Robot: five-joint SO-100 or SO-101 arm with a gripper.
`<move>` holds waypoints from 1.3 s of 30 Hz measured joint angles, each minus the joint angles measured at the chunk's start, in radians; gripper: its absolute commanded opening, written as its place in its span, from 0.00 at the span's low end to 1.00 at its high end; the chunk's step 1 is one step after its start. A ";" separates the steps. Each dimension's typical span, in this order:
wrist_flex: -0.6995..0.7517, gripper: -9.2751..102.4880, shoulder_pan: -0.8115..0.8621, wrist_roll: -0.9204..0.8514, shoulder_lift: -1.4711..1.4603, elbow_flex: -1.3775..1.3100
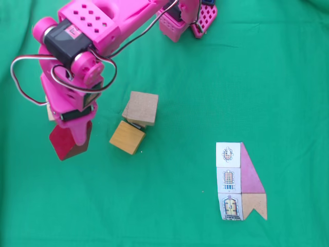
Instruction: Grasp some building blocks and build the house on the picture.
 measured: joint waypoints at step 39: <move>0.146 0.21 -0.239 0.000 -0.051 -0.018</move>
